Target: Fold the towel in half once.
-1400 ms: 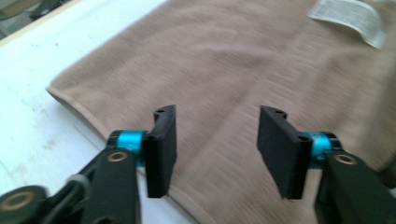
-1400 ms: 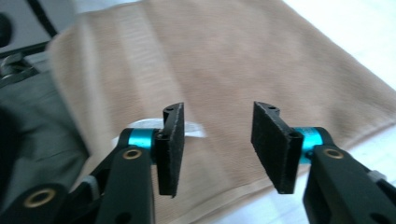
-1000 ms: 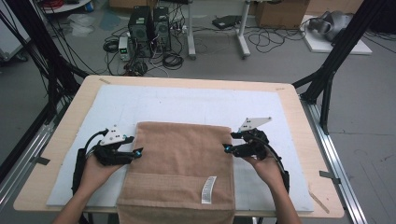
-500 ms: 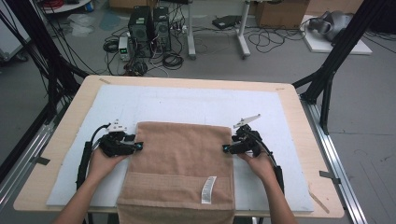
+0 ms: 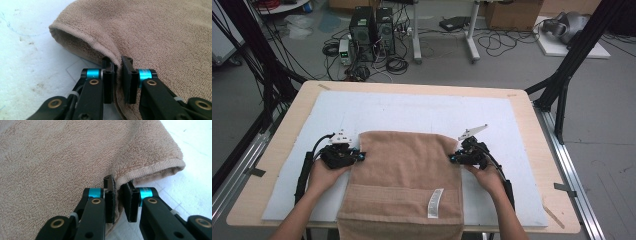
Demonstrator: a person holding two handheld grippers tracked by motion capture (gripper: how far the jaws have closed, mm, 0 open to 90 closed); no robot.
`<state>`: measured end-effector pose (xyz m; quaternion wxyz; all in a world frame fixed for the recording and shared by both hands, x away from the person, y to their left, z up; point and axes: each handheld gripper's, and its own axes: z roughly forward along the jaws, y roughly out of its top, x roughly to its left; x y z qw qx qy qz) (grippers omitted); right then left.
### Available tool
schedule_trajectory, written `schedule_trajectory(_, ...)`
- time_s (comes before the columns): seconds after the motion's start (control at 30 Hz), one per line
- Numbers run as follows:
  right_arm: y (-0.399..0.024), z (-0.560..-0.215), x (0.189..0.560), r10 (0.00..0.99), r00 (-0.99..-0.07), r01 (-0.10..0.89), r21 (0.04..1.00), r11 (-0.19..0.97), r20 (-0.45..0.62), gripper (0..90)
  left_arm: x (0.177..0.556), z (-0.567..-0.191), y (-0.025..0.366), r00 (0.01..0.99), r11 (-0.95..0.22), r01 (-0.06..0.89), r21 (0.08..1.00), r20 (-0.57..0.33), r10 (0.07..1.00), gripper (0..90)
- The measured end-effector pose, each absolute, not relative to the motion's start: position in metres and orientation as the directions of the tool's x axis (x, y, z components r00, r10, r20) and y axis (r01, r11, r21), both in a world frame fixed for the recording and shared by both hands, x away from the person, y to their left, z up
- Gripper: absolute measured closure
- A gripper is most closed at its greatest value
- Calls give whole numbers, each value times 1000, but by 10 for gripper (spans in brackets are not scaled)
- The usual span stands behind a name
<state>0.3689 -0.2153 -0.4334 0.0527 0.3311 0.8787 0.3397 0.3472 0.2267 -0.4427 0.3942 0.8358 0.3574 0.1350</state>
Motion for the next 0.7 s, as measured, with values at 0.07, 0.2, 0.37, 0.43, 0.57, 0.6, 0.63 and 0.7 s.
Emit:
schedule_trajectory(0.07, -215, -432, 369, 612, -782, 536, 633, 559, 122, 832, 346, -441, 226, 708, -441, 484, 755, -42, 705, 830)
schedule_trajectory(0.2, -219, -427, 370, 614, -780, 523, 662, 537, 118, 836, 346, -436, 227, 695, -433, 467, 771, -17, 719, 837)
schedule_trajectory(0.37, -221, -413, 379, 633, -764, 534, 674, 510, 126, 838, 351, -424, 224, 674, -425, 433, 795, 28, 738, 838)
schedule_trajectory(0.43, -218, -402, 384, 640, -762, 516, 689, 509, 98, 838, 356, -415, 223, 656, -415, 421, 806, 45, 753, 840)
schedule_trajectory(0.57, -216, -377, 399, 666, -744, 493, 720, 489, 57, 838, 372, -391, 225, 612, -378, 396, 837, 66, 788, 841)
schedule_trajectory(0.6, -216, -370, 403, 672, -739, 491, 725, 483, 52, 838, 377, -384, 224, 606, -372, 388, 843, 70, 792, 841)
schedule_trajectory(0.63, -217, -363, 407, 679, -733, 484, 735, 475, 45, 838, 382, -377, 224, 602, -369, 384, 846, 73, 795, 841)
schedule_trajectory(0.7, -216, -349, 416, 685, -728, 474, 744, 470, 31, 838, 392, -362, 223, 598, -373, 373, 850, 87, 797, 840)
